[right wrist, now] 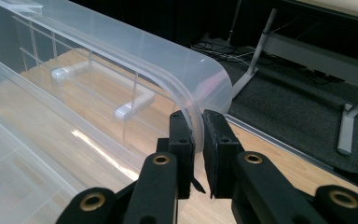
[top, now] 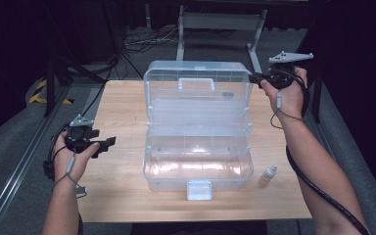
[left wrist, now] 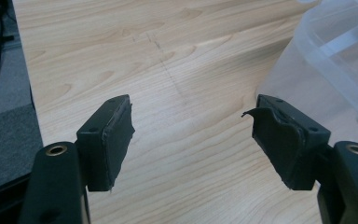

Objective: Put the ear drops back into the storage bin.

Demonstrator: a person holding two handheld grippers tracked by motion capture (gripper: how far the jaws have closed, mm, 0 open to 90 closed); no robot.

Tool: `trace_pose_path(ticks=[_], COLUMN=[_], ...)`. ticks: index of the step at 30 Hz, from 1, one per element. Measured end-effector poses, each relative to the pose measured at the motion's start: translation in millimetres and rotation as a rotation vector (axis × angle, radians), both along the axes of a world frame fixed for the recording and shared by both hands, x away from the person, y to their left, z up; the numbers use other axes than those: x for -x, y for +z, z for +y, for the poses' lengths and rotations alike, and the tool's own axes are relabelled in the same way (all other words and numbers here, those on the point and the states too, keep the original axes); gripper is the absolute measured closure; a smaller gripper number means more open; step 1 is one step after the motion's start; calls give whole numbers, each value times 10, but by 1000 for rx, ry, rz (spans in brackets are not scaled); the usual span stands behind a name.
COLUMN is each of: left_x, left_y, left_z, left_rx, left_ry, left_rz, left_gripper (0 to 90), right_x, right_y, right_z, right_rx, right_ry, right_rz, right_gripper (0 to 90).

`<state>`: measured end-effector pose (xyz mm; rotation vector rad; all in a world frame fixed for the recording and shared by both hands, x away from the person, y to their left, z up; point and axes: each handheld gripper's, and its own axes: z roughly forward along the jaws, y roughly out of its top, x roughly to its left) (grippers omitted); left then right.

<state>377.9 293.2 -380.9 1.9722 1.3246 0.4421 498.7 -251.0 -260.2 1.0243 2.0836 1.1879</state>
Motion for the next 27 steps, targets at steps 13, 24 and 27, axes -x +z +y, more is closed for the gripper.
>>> trace_pose_path(ticks=[13, 24, 27], left_x=[203, 376, 405], left_y=[-86, -178, -196], left_z=[91, 181, 152], left_rx=[-18, -26, -19], left_ry=[22, 42, 32], left_rz=[29, 49, 56], left_gripper=[289, 286, 285], right_x=[-274, -508, -575], right_y=[-51, -154, -189], right_z=[4, -5, -4], right_rx=[-10, -45, -54], right_ry=[-7, -18, -23], right_rz=[58, 108, 124], right_gripper=[842, 848, 849])
